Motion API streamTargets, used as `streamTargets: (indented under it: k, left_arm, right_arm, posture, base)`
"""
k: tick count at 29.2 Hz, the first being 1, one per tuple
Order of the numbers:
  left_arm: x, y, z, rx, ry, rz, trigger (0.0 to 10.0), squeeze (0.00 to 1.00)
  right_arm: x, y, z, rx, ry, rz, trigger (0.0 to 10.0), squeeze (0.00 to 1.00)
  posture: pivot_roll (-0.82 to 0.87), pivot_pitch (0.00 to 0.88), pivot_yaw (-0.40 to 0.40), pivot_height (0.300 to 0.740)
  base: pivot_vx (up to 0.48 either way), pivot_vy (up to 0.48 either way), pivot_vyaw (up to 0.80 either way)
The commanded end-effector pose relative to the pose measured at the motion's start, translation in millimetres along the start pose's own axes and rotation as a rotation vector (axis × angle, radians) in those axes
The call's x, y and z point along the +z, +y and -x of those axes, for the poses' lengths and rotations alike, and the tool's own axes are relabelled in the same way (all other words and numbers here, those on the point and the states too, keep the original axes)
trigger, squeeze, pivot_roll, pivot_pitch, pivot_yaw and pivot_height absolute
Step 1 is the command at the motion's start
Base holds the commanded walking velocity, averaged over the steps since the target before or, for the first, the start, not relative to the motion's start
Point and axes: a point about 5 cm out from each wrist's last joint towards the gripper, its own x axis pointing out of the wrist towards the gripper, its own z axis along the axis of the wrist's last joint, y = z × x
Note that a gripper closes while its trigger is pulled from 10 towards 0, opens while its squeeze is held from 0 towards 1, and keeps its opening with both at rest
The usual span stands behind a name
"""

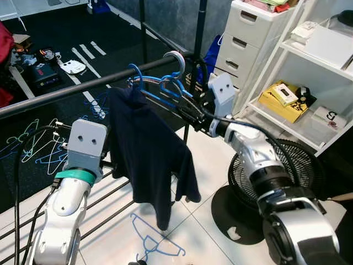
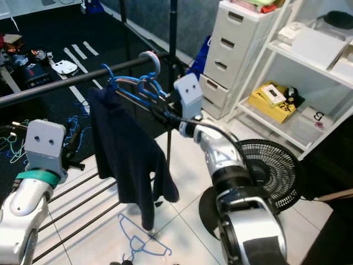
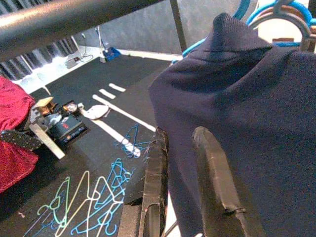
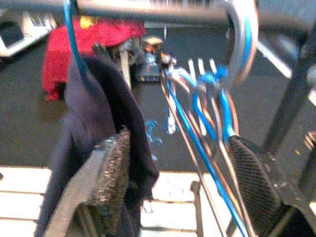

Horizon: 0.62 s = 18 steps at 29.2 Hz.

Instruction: Hang hanger

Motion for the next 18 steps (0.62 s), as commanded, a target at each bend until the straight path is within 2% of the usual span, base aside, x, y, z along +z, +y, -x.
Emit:
streamTargets:
  k: [1,2,3,6,8,9,11,15,16,18]
  left_arm:
    - [-1.7,0.8,3.4,0.014,0.015,-0.006,10.0,0.00]
    - [-1.4,0.3,3.0,0.013,0.015,-0.006,10.0,0.00]
    - [-0.9,0.0,2.8,0.012,0.015,-0.005,10.0,0.00]
    - [0.4,-0.4,2.9,0.013,0.015,-0.004,10.0,0.00]
    - [0.7,-0.5,2.9,0.013,0.015,-0.004,10.0,0.00]
    - [1.0,-0.7,3.3,0.014,0.016,-0.003,10.0,0.00]
    - [0.9,-0.7,4.8,0.017,0.018,-0.002,10.0,0.00]
    - [0.3,-0.7,6.1,0.017,0.021,-0.002,10.0,0.00]
    - [0.2,-0.6,6.3,0.017,0.022,-0.002,10.0,0.00]
    - [0.1,-0.6,6.4,0.016,0.023,-0.002,10.0,0.00]
  right_arm:
    - [-1.1,5.6,-4.2,0.052,-0.018,-0.022,10.0,1.00]
    - [-3.6,11.4,-6.7,0.098,-0.009,-0.024,10.0,0.06]
    - [-7.7,16.2,-8.3,0.133,0.008,-0.028,10.0,0.00]
    - [-33.9,32.0,-7.7,0.225,0.133,-0.033,10.0,0.00]
    - [-40.2,34.7,-7.0,0.234,0.168,-0.024,10.0,0.00]
    - [-50.1,35.5,-5.4,0.204,0.227,0.013,10.0,0.00]
    - [-62.9,33.3,-2.3,0.124,0.289,0.011,10.0,0.00]
    - [-67.4,30.3,-0.8,0.082,0.314,0.001,10.0,0.00]
    - [-66.3,27.9,-0.8,0.064,0.312,0.006,6.1,0.00]
    - [-65.2,26.1,-0.9,0.051,0.310,0.010,6.1,0.00]
  posture:
    - [0.11,0.095,0.032,0.740]
    - [0.11,0.096,0.031,0.740]
    - [0.11,0.098,0.030,0.740]
    - [0.12,0.102,0.026,0.740]
    - [0.12,0.102,0.026,0.740]
    - [0.12,0.105,0.025,0.740]
    - [0.13,0.108,0.026,0.740]
    - [0.13,0.109,0.028,0.740]
    - [0.12,0.109,0.028,0.740]
    - [0.12,0.109,0.028,0.740]
  base:
    - [0.000,0.000,0.00]
    - [0.000,0.000,0.00]
    - [0.000,0.000,0.00]
    - [0.000,0.000,0.00]
    - [0.000,0.000,0.00]
    - [0.000,0.000,0.00]
    - [0.000,0.000,0.00]
    - [0.000,0.000,0.00]
    - [0.000,0.000,0.00]
    - [0.000,0.000,0.00]
